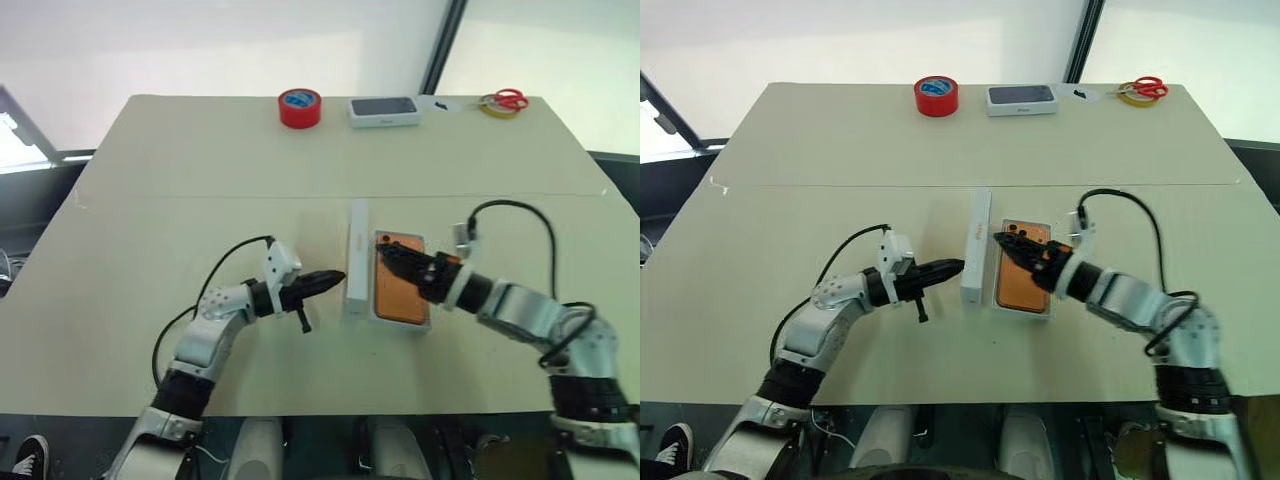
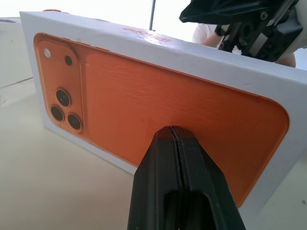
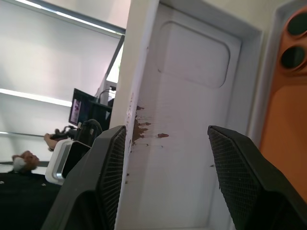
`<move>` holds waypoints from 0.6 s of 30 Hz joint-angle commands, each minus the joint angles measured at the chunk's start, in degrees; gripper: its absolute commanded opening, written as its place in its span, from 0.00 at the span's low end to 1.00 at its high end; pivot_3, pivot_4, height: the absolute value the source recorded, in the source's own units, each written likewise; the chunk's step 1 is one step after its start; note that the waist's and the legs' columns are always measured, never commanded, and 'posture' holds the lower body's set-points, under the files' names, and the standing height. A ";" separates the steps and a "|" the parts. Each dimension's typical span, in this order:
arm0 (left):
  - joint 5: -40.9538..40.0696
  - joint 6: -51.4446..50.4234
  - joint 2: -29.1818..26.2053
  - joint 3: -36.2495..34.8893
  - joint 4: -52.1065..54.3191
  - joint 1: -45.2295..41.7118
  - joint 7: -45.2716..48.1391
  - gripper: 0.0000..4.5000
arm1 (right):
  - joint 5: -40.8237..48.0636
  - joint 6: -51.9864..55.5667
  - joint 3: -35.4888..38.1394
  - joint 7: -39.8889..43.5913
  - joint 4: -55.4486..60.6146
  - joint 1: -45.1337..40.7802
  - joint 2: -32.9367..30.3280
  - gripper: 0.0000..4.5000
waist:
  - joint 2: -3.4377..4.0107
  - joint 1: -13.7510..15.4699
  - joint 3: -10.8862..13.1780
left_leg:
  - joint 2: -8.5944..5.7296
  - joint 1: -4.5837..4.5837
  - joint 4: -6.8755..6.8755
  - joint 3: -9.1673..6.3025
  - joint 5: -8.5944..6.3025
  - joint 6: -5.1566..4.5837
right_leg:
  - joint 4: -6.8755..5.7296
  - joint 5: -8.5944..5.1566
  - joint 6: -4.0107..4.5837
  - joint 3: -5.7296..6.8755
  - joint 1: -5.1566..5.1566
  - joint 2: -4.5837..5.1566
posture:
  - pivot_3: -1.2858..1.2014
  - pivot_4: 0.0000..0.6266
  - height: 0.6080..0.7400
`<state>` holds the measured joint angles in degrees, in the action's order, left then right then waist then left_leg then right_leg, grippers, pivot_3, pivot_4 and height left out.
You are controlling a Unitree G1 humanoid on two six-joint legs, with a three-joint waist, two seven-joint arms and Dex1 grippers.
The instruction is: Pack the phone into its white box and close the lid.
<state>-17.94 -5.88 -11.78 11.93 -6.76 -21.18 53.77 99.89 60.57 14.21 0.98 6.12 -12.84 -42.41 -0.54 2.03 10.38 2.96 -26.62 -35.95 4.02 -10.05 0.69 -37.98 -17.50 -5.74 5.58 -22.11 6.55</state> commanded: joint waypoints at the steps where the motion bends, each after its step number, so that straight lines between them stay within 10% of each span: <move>1: 0.60 1.27 3.62 2.00 0.19 -1.98 -1.18 0.00 | -13.31 -2.53 3.73 12.51 -0.61 0.99 -6.84 0.65 | -0.01 0.17 -0.01 | 0.01 0.01 -0.03 0.07 -0.03 -0.04 | 0.02 0.00 0.00 -0.06 0.00 0.00 | 0.52 0.24 1.00; 8: 1.04 0.31 2.35 1.64 0.74 -1.07 -0.37 0.00 | -46.39 -23.97 -1.55 18.38 3.40 3.15 -6.56 0.65 | 0.00 0.04 -0.03 | 0.07 0.08 -0.03 0.22 -0.07 -0.10 | 0.00 -0.01 -0.04 -0.17 -0.11 -0.05 | 0.52 0.24 1.00; 15: 2.59 -0.37 -4.66 -0.04 -3.46 -3.07 1.20 0.00 | -66.49 -36.32 -7.34 22.08 6.07 7.44 -3.99 0.02 | 0.01 0.37 -0.04 | 0.07 0.07 -0.08 0.26 -0.07 -0.09 | -0.01 -0.01 -0.05 -0.20 -0.10 -0.04 | 0.52 0.24 1.00; 18: 7.04 -0.66 -4.51 1.91 -9.32 -6.12 -1.39 0.00 | -69.72 -37.97 -8.35 23.81 7.54 8.11 -2.70 0.01 | 0.00 0.35 -0.03 | 0.01 0.08 -0.12 0.26 -0.07 -0.08 | 0.04 -0.02 -0.04 -0.20 -0.09 0.02 | 0.52 0.24 1.00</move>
<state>-12.88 -6.23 -16.96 12.78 -14.89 -25.57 53.64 32.11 24.75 5.38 23.85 10.70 -4.56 -45.58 -0.54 2.38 10.35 2.97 -26.55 -36.08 4.28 -10.12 0.61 -37.93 -17.52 -5.78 5.38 -22.20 6.57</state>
